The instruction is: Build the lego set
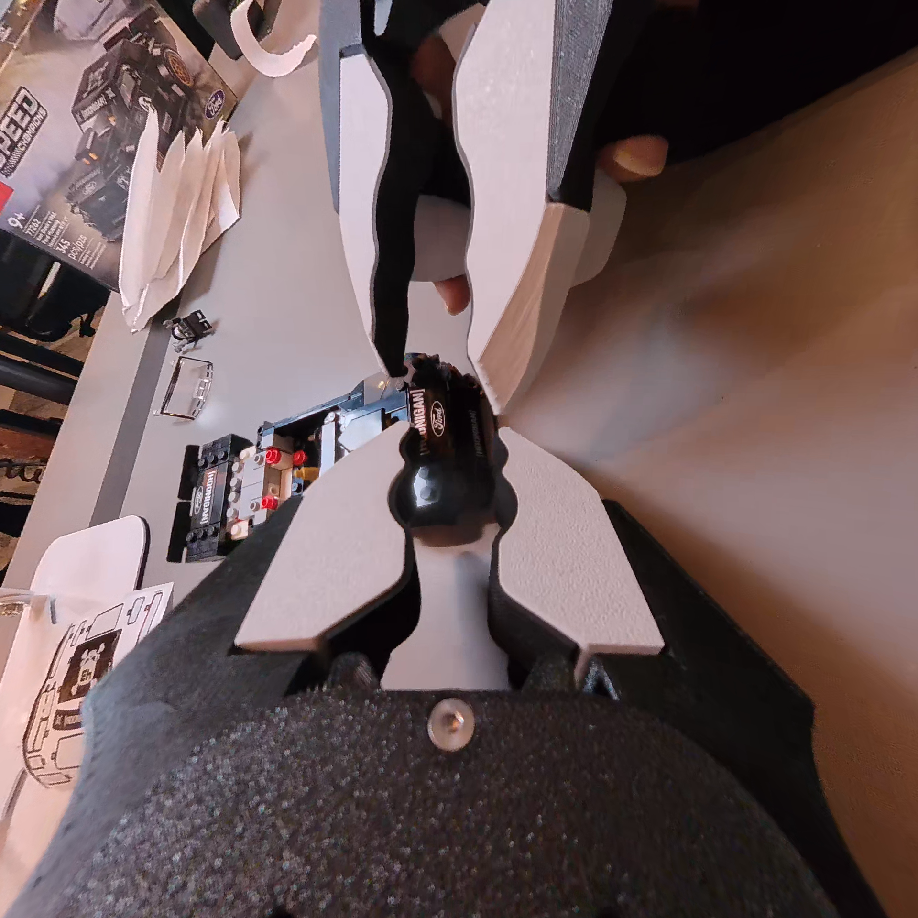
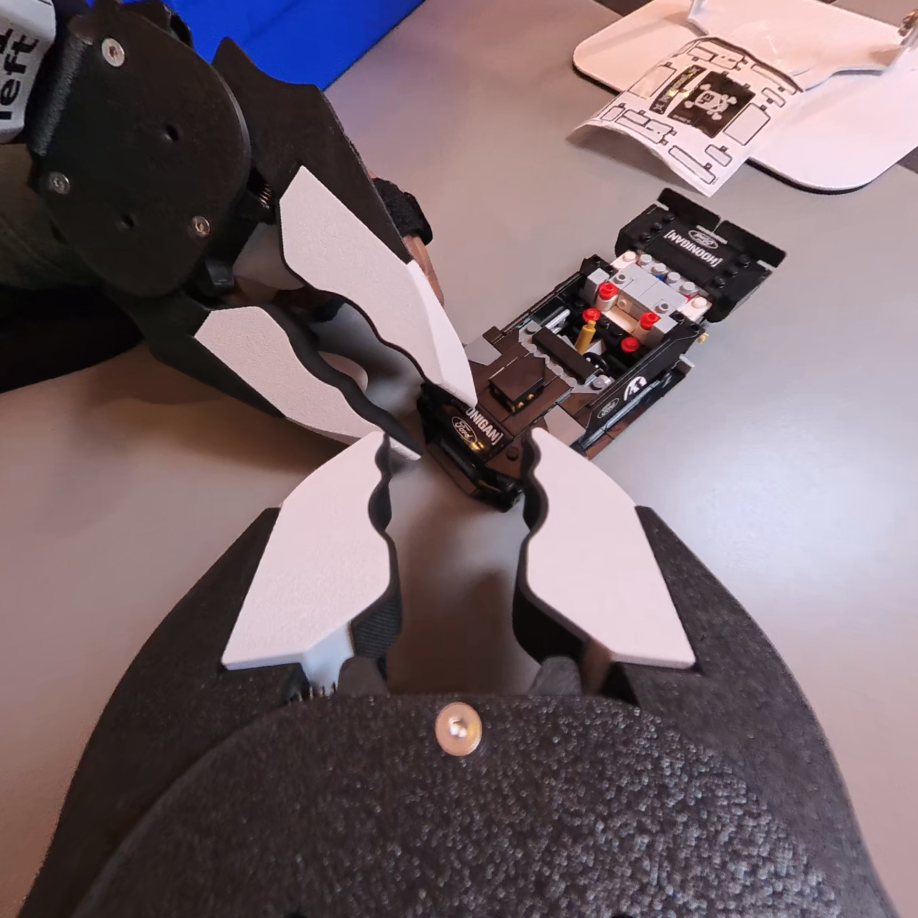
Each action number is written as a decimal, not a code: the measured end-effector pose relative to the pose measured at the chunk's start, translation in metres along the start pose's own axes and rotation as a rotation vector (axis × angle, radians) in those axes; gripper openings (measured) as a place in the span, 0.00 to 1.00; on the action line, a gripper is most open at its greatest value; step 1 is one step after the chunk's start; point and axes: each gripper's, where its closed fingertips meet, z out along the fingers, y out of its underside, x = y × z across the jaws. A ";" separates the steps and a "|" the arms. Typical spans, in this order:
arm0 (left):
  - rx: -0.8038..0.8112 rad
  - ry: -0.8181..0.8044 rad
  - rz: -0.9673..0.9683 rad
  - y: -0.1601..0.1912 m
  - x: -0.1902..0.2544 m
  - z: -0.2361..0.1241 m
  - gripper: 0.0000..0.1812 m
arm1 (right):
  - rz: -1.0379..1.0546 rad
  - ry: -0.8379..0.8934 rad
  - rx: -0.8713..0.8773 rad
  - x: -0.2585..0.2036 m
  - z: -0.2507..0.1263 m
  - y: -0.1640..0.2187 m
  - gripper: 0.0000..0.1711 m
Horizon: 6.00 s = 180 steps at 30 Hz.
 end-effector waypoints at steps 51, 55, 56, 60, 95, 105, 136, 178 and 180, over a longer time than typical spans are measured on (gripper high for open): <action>0.027 0.026 -0.207 -0.001 0.001 -0.004 0.22 | 0.142 -0.028 0.010 0.018 0.006 -0.010 0.00; 0.030 0.031 -0.208 -0.002 0.002 -0.003 0.22 | 0.058 -0.023 -0.020 0.010 0.011 -0.013 0.00; 0.030 0.030 -0.207 -0.002 0.002 -0.003 0.22 | 0.046 -0.022 -0.038 0.009 0.014 -0.011 0.00; 0.026 0.029 -0.202 0.001 0.002 -0.005 0.22 | 0.028 -0.022 -0.059 0.007 0.017 -0.006 0.00; 0.060 0.002 -0.198 -0.001 -0.007 -0.010 0.21 | -0.076 0.070 0.001 0.014 0.011 -0.014 0.03; 0.017 0.009 -0.192 0.005 -0.004 -0.003 0.22 | -0.066 0.120 -0.053 0.019 0.020 -0.009 0.00; 0.061 -0.064 -0.535 0.032 -0.047 -0.033 0.34 | -0.081 0.036 -0.015 0.045 -0.003 0.018 0.25; 0.049 -0.029 -0.515 0.036 -0.049 -0.052 0.46 | 0.075 0.195 0.258 0.118 -0.041 -0.045 0.24; 0.207 -0.114 -0.560 0.013 -0.078 -0.073 0.38 | -0.026 0.269 0.331 0.131 -0.049 -0.080 0.25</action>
